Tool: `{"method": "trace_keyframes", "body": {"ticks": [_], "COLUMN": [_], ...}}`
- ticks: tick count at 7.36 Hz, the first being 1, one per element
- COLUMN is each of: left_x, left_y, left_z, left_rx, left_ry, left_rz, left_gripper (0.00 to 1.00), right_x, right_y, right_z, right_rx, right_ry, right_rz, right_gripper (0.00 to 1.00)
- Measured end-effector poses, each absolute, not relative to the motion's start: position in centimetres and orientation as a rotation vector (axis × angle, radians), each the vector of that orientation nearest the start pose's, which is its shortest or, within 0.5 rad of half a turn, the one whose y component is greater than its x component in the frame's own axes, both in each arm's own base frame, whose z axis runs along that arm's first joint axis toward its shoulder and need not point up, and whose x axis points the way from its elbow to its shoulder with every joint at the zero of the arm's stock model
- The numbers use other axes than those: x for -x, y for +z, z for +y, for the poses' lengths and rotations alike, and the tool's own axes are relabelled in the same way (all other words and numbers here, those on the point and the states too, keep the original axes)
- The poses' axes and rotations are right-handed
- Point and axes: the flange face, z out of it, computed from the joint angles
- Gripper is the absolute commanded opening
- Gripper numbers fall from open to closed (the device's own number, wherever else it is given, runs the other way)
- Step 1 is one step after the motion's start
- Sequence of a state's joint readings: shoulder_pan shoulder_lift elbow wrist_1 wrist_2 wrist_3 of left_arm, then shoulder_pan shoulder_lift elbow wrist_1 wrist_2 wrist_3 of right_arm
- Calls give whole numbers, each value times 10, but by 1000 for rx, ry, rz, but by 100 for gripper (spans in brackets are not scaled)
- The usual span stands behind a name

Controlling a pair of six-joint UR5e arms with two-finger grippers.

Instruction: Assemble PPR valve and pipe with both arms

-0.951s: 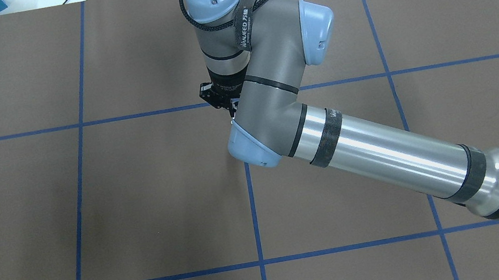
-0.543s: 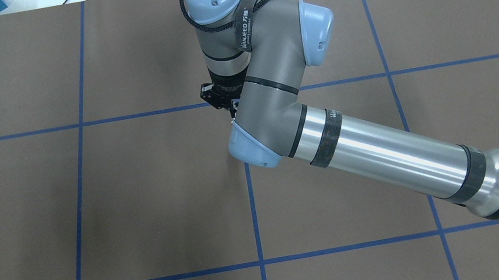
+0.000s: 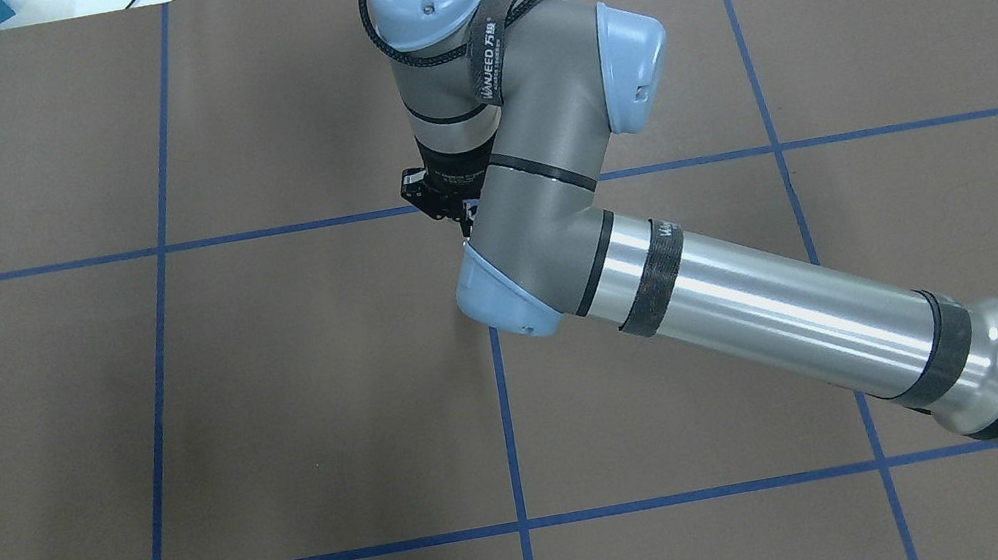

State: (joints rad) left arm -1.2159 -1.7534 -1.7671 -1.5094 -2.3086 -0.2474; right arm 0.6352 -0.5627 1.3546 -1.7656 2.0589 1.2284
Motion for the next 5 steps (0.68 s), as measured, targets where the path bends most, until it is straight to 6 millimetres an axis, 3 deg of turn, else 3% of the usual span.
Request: {"method": "trace_keyframes", "body": {"ticks": [4,5], "left_x": [-133,-133], "left_y": [473,473], "left_z": [-548,-548], "left_rx": [-74,-74], "left_ry": [220,220], "left_rz": [790,790], "left_gripper": [100,100], "right_x": [575,576], "right_y": [131,132], "right_z": [-528,-529], "right_rx": [129,127], "right_ry": [123,120], "right_rz": [-766,-770], "right_gripper": [0,12]}}
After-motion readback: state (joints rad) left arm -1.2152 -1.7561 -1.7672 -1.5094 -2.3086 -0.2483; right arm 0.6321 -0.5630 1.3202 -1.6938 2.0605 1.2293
